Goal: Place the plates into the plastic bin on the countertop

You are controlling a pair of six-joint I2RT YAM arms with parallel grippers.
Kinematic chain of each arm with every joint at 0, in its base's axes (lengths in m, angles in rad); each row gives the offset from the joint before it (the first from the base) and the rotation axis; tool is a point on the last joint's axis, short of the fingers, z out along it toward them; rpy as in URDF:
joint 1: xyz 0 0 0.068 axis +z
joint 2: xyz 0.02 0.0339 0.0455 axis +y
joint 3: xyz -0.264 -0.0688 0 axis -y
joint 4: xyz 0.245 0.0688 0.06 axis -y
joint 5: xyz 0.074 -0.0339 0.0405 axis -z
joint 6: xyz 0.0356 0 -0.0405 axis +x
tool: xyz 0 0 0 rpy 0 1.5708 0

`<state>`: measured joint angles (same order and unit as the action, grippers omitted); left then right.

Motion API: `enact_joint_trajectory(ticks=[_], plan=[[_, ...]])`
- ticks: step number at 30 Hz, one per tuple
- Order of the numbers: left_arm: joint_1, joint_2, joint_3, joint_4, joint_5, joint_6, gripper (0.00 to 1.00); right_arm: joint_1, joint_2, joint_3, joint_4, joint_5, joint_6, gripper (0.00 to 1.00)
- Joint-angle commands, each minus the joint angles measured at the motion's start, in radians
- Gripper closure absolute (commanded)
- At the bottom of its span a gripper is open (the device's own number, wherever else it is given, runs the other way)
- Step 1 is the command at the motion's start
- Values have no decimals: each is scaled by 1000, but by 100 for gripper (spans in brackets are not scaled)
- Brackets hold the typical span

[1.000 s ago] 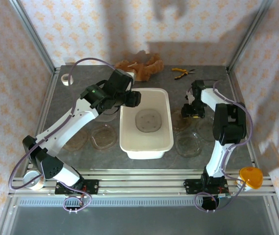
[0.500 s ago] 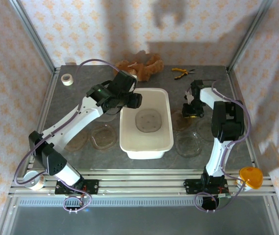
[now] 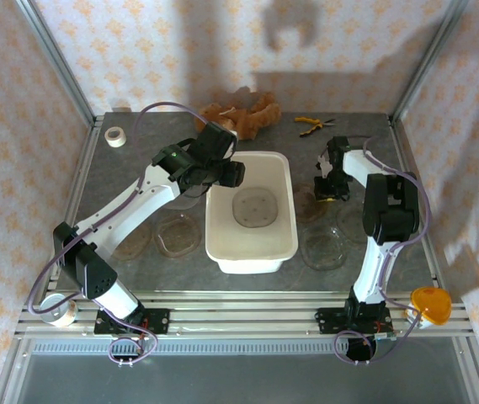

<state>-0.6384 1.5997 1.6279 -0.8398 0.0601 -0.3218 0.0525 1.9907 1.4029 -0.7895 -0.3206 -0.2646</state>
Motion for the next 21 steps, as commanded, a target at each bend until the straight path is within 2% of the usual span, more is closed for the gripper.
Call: enact_joint_trajectory(ticks=[1, 14, 21], plan=[[13, -3, -3, 10, -40, 18, 46, -16, 30, 31, 4, 49, 41, 80], [13, -15, -8, 15, -46, 12, 46, -86, -39, 1, 62, -79, 107, 87], [13, -15, 2, 19, -43, 3, 46, -98, -96, -13, 66, -81, 125, 91]])
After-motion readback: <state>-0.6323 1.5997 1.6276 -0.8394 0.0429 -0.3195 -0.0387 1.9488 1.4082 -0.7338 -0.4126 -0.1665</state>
